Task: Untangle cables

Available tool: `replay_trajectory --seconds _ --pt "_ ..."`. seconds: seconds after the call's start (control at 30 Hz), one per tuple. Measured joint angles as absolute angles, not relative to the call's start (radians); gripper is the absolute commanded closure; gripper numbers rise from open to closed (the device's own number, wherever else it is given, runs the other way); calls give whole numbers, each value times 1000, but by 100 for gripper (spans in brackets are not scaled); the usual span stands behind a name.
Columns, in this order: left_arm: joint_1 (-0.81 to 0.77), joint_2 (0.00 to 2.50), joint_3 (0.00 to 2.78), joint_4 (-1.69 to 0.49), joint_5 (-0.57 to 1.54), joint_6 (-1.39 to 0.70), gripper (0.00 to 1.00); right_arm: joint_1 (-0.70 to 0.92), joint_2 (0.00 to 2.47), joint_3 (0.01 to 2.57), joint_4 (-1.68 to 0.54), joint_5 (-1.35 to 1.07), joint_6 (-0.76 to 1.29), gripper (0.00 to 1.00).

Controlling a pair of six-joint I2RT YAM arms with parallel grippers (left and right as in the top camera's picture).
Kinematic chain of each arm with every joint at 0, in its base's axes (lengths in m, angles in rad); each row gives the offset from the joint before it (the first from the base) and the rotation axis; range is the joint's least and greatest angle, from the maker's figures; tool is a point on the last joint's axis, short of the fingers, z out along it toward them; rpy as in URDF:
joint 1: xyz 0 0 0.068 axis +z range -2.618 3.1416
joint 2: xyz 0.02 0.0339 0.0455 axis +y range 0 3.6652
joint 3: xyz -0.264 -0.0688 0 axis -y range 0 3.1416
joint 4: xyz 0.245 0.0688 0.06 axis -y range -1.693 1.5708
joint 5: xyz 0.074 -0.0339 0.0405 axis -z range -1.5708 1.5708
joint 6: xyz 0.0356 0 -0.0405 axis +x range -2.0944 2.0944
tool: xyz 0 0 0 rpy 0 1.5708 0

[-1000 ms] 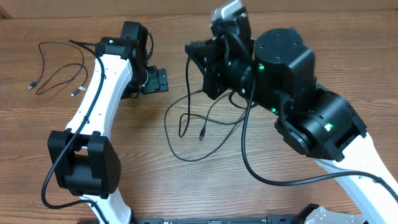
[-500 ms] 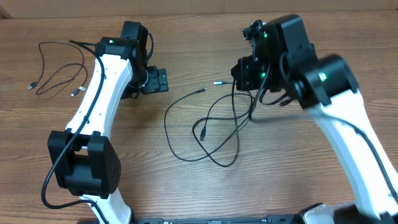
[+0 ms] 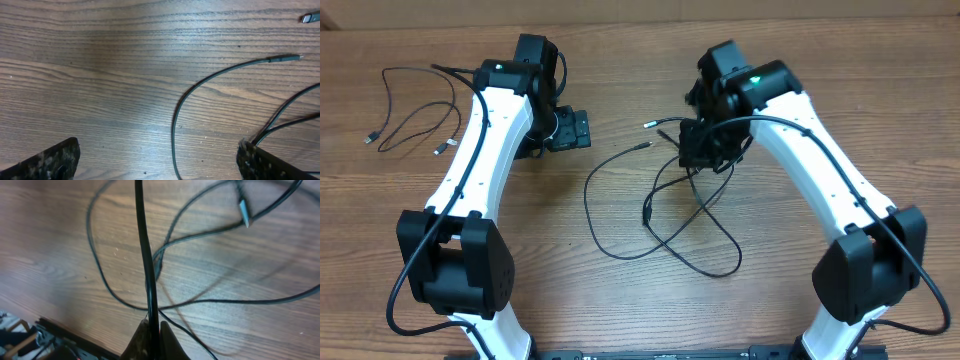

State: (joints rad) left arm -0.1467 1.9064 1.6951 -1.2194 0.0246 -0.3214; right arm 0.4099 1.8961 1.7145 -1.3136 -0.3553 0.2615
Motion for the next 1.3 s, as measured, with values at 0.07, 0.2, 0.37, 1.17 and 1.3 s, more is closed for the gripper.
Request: replay_trajectory --seconds 0.07,0.2,0.37,1.17,1.3 --pt "-147 1906 1695 -1219 25 -322 1 421 1897 1686 -1300 -359 262 96" --pt "-147 1906 1695 -1219 25 -321 0 435 1897 1630 -1262 -363 262 96" --pt "-147 1906 1695 -1219 25 -321 0 462 1898 1524 -1166 -363 281 96" --pt "-147 1906 1695 -1219 25 -321 1 493 1898 1419 -957 32 480 82" --pt "-147 1906 1695 -1219 25 -321 0 493 1913 1419 -958 58 497 67"
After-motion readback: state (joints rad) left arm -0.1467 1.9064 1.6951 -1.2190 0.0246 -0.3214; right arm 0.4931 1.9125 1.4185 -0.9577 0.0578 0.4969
